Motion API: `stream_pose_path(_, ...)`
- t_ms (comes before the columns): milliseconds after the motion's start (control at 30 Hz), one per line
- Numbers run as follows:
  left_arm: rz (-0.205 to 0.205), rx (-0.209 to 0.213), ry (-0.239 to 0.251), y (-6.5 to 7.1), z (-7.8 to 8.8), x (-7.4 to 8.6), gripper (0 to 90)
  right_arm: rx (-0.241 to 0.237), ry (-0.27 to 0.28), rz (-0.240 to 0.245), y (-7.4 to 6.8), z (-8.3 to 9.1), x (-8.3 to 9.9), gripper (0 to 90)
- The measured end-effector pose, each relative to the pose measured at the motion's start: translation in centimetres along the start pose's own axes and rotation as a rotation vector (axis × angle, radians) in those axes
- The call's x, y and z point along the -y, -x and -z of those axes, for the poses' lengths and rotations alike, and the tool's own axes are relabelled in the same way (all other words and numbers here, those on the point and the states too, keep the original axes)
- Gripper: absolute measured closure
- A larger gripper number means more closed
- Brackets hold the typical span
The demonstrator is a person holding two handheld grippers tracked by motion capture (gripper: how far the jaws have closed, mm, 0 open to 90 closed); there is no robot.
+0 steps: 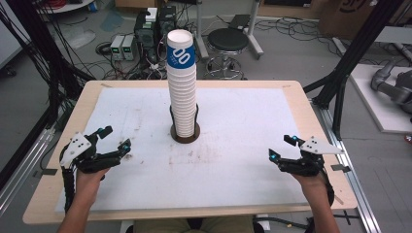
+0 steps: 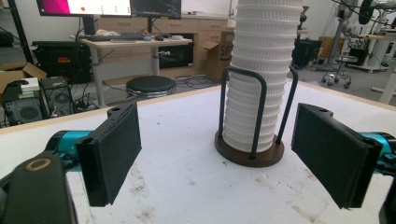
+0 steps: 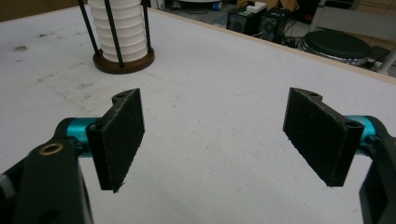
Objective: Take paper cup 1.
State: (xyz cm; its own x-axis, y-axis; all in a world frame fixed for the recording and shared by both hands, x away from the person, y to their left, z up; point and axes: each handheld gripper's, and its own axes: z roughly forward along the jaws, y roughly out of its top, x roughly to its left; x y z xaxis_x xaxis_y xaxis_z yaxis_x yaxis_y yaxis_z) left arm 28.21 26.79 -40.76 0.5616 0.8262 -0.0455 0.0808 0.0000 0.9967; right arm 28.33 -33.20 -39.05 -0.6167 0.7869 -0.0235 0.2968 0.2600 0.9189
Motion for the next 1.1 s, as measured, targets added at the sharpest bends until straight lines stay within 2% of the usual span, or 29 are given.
stream_pose_path(367, 0.001, 0.010, -0.014, 0.2, -0.7, 0.1, 15.7, -0.009, 0.011, -0.012, 0.2, 0.1, 0.0, 21.1)
stream_pose_path(633, -0.007, 0.039, -0.014, 0.5, -1.3, -0.4, 15.8, -0.023, -0.002, -0.017, 0.1, -0.1, 0.2, 21.1)
stream_pose_path(767, 0.029, 0.056, 0.012, 0.4, -1.8, -1.4, 15.7, -0.025, -0.005, -0.012, -0.1, -0.2, 0.2, 21.1)
stream_pose_path(833, 0.033, 0.062, 0.022, 0.4, -2.0, -2.1, 15.7, -0.025, -0.006, -0.011, -0.1, -0.1, 0.2, 21.1)
stream_pose_path(1100, 0.012, 0.111, 0.046, 0.1, -3.3, -5.8, 15.5, -0.032, -0.008, -0.006, -0.3, -0.4, -0.1, 21.1)
